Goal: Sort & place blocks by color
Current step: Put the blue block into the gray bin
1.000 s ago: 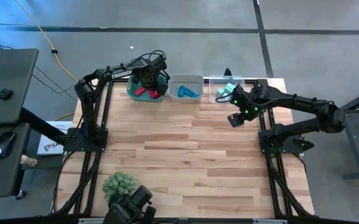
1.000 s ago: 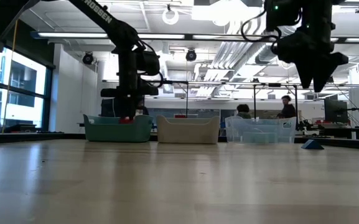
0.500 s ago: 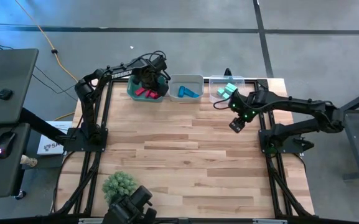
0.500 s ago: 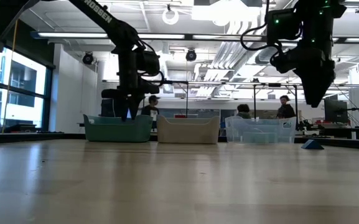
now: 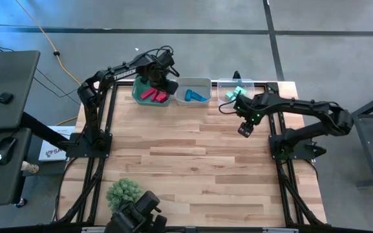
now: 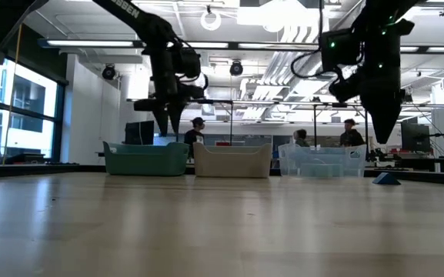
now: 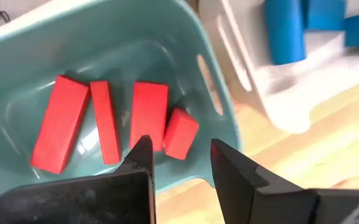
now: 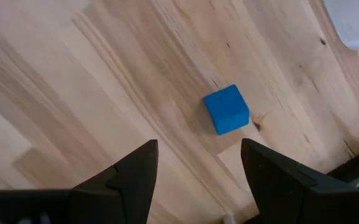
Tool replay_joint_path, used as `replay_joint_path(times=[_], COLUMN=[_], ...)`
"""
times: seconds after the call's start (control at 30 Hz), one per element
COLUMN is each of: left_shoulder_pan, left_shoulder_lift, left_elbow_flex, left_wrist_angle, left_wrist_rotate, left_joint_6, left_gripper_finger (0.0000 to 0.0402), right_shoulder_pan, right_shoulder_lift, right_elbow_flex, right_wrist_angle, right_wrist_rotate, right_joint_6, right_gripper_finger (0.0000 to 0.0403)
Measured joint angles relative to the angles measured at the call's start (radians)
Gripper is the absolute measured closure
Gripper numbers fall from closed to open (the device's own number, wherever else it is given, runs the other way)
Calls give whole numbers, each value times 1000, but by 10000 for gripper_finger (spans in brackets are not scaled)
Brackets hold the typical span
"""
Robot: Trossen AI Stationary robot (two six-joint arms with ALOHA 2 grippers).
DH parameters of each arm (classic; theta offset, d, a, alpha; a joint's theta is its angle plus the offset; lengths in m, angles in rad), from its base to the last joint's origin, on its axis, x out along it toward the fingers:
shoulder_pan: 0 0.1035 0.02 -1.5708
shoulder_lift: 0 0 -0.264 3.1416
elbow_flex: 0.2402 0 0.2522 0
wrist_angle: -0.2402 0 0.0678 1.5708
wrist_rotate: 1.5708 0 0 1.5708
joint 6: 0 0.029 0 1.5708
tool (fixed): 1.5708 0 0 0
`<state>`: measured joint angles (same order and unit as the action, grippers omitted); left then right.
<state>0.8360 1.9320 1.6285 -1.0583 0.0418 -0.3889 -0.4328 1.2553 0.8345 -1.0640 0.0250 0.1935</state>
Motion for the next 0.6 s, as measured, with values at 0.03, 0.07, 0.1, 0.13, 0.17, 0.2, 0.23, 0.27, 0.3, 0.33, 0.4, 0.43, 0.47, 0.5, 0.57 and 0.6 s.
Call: replay_joint_path(times=[0.03,0.07,0.1,0.13,0.17,0.2,0.23,0.27,0.3,0.33,0.4,0.43,0.47,0.5,0.57,0.6], left_shoulder_pan=[0,0,0,0,0,0,0,0,0,0,0,0,0,0,0,0], left_shoulder_lift=[0,0,0,0,-1,-2,-2,-2,-2,-2,-2,-2,-2,-2,-2,-2], left_elbow_flex=[18,35,52,68,82,95,108,121,132,142,157,164,172,177,182,182], left_wrist_angle=[-15,-29,-42,-53,-60,-67,-77,-90,-100,-106,-109,-109,-109,-108,-108,-109], left_wrist_rotate=[0,0,0,0,0,1,0,0,0,0,0,0,0,0,0,0], left_joint_6=[0,0,0,4,11,18,23,23,24,25,26,27,34,40,44,44], left_gripper_finger=[325,325,325,326,326,326,326,326,326,326,326,326,326,326,326,326], right_shoulder_pan=[-8,-17,-25,-32,-39,-45,-51,-56,-60,-65,-69,-71,-72,-72,-72,-72], right_shoulder_lift=[15,30,43,57,73,86,99,113,128,144,175,192,209,226,256,268], right_elbow_flex=[0,0,0,0,0,0,0,0,0,0,0,0,0,0,0,0], right_wrist_angle=[0,0,0,0,0,1,2,4,5,6,9,10,12,14,14,13], right_wrist_rotate=[0,0,-1,0,1,4,14,26,32,34,35,35,35,35,35,36], right_joint_6=[-20,-42,-63,-81,-91,-96,-97,-97,-97,-98,-98,-101,-105,-105,-105,-105], right_gripper_finger=[182,182,182,182,182,182,182,182,182,182,182,182,182,182,182,182])
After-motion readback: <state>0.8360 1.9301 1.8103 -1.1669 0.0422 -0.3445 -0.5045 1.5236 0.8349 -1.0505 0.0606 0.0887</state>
